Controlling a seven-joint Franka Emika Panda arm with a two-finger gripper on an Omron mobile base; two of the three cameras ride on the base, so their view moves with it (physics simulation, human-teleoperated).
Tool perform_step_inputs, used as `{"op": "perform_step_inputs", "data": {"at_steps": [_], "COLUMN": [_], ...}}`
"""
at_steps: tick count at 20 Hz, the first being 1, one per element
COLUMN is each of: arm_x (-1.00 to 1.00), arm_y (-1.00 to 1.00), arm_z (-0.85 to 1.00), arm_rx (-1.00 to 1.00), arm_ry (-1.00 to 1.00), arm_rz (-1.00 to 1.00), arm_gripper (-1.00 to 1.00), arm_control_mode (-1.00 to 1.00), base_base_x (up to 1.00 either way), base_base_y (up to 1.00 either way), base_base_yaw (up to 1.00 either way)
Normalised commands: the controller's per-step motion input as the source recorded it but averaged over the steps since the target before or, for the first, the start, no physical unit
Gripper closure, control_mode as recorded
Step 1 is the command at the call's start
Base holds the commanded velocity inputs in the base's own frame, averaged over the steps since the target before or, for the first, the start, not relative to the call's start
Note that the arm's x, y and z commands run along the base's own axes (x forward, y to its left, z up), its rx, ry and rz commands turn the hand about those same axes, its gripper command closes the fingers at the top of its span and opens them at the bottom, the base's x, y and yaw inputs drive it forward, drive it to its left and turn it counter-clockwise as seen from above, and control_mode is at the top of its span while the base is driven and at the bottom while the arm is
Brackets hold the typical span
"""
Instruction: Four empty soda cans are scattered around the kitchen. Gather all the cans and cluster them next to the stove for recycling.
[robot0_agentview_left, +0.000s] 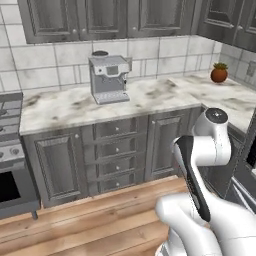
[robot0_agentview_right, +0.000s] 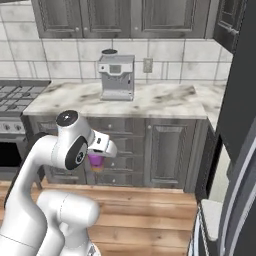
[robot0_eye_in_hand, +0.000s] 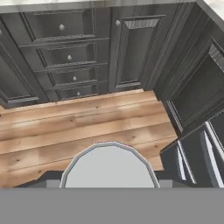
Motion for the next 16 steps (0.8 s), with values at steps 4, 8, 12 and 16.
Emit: {"op": "perform_step_inputs", "data": {"at_steps": [4, 8, 12, 16], "arm_x": [0.00, 0.00, 0.00, 0.00], "arm_y": [0.00, 0.00, 0.00, 0.00], "arm_z": [0.00, 0.00, 0.00, 0.00], "arm_rx": [0.00, 0.00, 0.00, 0.00], "arm_ry": [0.00, 0.00, 0.00, 0.00], "arm_rz": [0.00, 0.00, 0.00, 0.00], "arm_gripper": [1.00, 1.00, 1.00, 1.00], "arm_control_mode": [1.00, 1.00, 1.00, 1.00], "base_base_x": [0.51, 0.54, 0.62, 0.41], "base_base_y": [0.19, 0.23, 0.30, 0.22], "base_base_yaw": [0.00, 0.00, 0.00, 0.00]}}
